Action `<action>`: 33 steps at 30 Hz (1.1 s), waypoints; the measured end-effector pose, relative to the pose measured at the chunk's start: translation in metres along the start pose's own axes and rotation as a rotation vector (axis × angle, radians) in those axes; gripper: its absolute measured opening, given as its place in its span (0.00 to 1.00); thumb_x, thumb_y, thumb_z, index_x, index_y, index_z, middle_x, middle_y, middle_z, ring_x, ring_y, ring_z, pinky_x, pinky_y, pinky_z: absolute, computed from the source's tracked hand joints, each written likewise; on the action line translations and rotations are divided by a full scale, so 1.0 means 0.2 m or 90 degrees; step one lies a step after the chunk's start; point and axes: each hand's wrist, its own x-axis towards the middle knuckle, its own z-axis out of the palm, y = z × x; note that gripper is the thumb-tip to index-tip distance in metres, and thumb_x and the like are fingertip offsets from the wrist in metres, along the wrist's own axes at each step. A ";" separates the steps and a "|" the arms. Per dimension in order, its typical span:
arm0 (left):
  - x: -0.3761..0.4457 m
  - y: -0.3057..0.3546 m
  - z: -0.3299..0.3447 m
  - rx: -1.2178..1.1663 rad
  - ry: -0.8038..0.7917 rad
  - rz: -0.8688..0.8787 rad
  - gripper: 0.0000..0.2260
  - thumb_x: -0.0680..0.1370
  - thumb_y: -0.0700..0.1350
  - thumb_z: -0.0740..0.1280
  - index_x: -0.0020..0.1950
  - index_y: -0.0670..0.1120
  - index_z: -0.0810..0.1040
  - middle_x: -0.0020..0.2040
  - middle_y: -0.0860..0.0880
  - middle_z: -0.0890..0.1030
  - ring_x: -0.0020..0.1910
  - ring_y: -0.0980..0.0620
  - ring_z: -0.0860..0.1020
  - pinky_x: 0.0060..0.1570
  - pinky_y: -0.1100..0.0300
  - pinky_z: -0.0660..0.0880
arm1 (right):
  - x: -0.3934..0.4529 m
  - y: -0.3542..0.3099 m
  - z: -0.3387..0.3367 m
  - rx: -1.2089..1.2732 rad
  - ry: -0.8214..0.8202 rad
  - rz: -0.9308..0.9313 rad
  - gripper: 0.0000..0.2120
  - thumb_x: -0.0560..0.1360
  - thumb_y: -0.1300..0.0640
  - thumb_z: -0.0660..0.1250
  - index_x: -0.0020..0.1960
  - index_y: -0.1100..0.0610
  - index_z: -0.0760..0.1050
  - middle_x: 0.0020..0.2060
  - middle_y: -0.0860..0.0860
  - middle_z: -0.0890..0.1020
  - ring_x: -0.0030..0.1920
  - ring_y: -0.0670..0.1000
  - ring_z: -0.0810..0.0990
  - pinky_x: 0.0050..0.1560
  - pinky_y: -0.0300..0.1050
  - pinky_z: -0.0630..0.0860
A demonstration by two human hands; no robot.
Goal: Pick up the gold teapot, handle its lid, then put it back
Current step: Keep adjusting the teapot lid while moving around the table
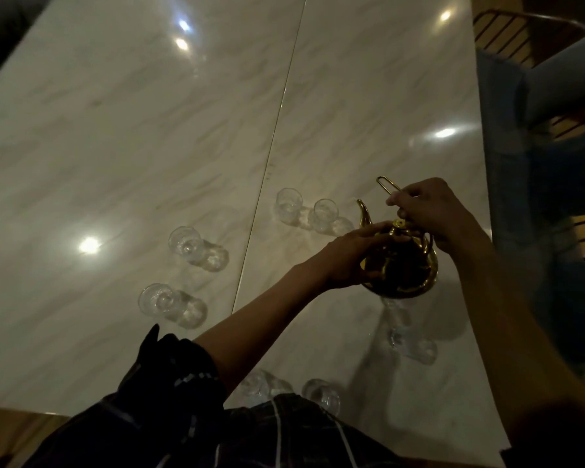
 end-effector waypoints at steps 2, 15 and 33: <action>0.00 0.01 0.00 -0.001 0.005 0.000 0.31 0.76 0.42 0.75 0.78 0.50 0.70 0.81 0.45 0.64 0.73 0.43 0.72 0.63 0.50 0.78 | -0.01 -0.01 -0.01 -0.007 -0.003 -0.007 0.11 0.76 0.54 0.67 0.50 0.61 0.83 0.39 0.58 0.82 0.38 0.53 0.81 0.38 0.47 0.77; -0.01 0.07 -0.01 0.004 0.018 0.012 0.32 0.77 0.43 0.76 0.79 0.50 0.69 0.82 0.45 0.63 0.75 0.44 0.71 0.64 0.55 0.76 | -0.07 -0.09 -0.07 -0.034 -0.003 -0.027 0.11 0.76 0.55 0.66 0.51 0.60 0.83 0.41 0.59 0.83 0.43 0.55 0.82 0.46 0.53 0.81; 0.03 0.15 -0.03 0.020 0.021 0.011 0.33 0.77 0.45 0.76 0.80 0.51 0.67 0.82 0.45 0.62 0.76 0.43 0.70 0.62 0.50 0.79 | -0.10 -0.14 -0.16 -0.064 -0.015 -0.036 0.09 0.78 0.56 0.65 0.51 0.58 0.82 0.38 0.55 0.79 0.37 0.50 0.78 0.34 0.41 0.71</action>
